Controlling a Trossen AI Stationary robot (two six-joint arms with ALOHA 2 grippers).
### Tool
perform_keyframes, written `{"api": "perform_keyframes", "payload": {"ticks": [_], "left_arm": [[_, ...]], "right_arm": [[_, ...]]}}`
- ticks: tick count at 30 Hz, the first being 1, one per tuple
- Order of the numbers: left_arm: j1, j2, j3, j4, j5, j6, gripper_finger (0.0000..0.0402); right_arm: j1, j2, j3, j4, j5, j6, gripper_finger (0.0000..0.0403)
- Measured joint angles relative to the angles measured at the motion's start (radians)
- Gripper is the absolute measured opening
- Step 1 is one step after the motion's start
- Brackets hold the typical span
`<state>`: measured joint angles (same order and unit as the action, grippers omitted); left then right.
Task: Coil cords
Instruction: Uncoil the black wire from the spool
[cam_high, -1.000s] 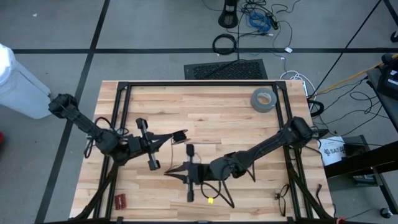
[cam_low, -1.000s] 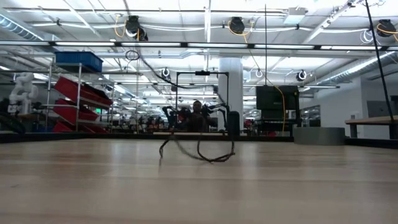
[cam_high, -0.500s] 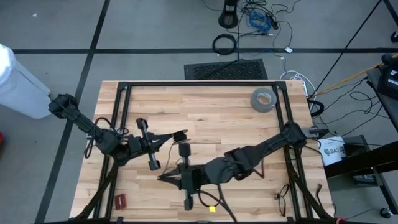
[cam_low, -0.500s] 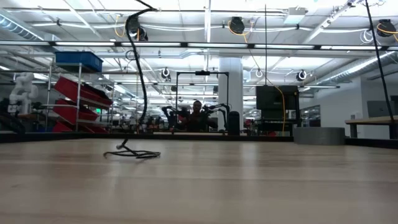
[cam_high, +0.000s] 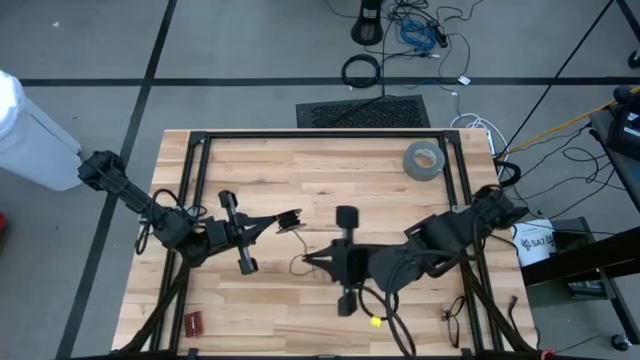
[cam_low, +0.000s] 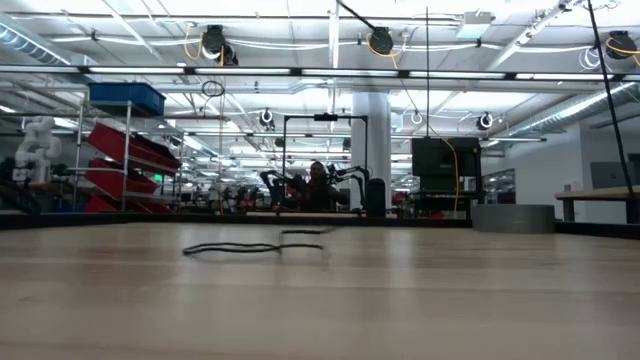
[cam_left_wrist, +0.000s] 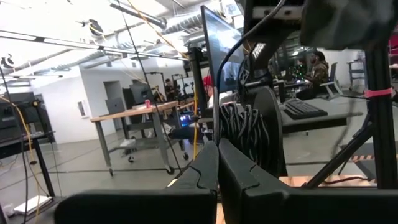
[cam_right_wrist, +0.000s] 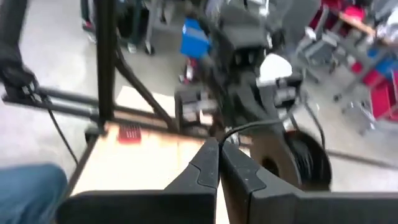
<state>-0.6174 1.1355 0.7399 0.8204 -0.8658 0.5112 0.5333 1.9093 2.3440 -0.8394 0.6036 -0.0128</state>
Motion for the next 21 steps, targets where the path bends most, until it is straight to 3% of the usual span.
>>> {"api": "perform_keyframes", "payload": {"ticks": [16,21], "left_arm": [[-0.016,-0.007,0.000,0.000,0.000,0.003,0.0001],[-0.040,-0.023,0.000,0.000,-0.001,0.019,0.0001]], "right_arm": [[0.012,-0.047,-0.002,-0.567,0.180,0.388,0.0000],[0.017,-0.043,-0.043,-0.675,0.213,0.518,0.0000]]}}
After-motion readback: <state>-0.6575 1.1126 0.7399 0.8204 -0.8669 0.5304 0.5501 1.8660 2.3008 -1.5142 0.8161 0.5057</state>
